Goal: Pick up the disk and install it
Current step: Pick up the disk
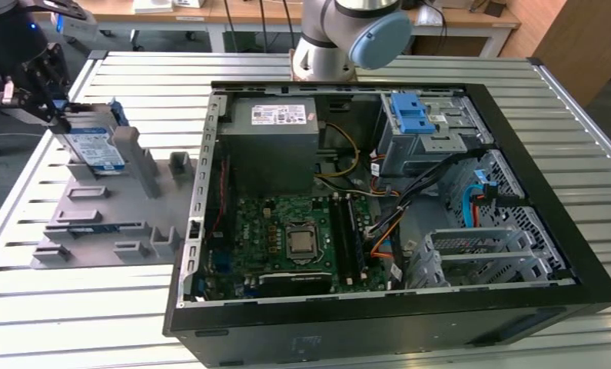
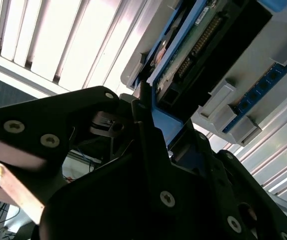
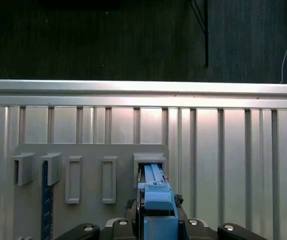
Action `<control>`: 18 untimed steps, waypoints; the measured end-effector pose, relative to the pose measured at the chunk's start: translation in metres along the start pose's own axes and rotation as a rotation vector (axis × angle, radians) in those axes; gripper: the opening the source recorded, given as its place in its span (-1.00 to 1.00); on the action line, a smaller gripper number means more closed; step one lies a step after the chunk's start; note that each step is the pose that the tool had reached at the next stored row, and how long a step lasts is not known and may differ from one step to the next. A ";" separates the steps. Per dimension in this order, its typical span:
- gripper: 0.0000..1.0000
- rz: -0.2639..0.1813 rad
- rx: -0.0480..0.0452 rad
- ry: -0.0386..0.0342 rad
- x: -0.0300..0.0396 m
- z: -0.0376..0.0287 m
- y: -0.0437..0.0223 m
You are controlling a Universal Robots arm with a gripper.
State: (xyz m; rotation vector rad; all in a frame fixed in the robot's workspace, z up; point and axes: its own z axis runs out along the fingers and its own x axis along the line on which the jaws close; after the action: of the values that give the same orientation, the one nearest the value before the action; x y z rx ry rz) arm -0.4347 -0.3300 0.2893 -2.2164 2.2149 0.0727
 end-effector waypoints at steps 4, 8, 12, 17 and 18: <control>-0.26 -0.007 -0.0004 0.0002 0.0000 -0.0001 0.0000; -0.26 -0.008 -0.0004 0.0003 0.0000 -0.0001 0.0000; -0.12 -0.008 -0.0003 0.0003 0.0000 0.0000 0.0000; -0.15 -0.008 -0.0005 0.0003 0.0000 -0.0001 0.0000; -0.15 -0.009 -0.0006 0.0004 0.0000 -0.0001 0.0000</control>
State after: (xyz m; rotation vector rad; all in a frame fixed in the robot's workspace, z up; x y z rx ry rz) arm -0.4347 -0.3300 0.2894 -2.2263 2.2058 0.0729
